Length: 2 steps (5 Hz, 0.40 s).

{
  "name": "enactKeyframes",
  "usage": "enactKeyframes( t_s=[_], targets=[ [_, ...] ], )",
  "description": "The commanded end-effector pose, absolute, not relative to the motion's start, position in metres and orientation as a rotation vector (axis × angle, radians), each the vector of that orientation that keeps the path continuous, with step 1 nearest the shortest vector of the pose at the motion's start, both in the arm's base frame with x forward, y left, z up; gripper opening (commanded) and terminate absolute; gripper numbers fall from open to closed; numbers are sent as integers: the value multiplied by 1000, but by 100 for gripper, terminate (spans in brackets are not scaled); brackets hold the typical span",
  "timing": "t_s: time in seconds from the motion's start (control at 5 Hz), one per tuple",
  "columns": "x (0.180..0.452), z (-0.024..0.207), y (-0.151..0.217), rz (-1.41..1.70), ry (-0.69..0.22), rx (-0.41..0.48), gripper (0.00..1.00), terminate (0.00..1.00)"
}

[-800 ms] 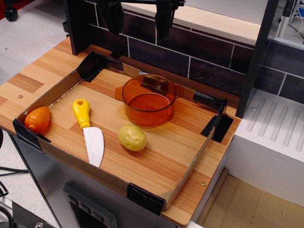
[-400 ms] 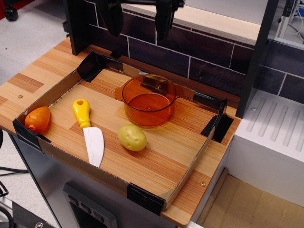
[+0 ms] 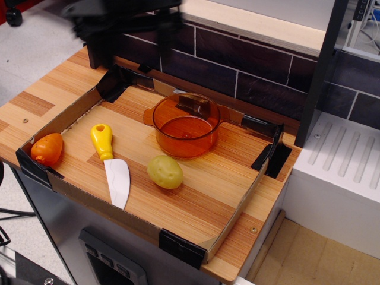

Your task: Put knife in pot

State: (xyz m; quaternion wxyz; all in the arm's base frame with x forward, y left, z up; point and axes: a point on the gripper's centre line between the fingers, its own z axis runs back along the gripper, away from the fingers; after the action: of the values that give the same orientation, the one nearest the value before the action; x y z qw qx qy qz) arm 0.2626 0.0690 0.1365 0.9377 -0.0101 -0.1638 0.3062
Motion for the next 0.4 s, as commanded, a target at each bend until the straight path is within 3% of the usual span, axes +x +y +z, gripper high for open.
enactKeyframes(
  t_s=[0.0,0.2],
  targets=[
    [265,114,116,805,-317,18,100,0],
    [266,95,130,821,-300,34,100,0]
  ],
)
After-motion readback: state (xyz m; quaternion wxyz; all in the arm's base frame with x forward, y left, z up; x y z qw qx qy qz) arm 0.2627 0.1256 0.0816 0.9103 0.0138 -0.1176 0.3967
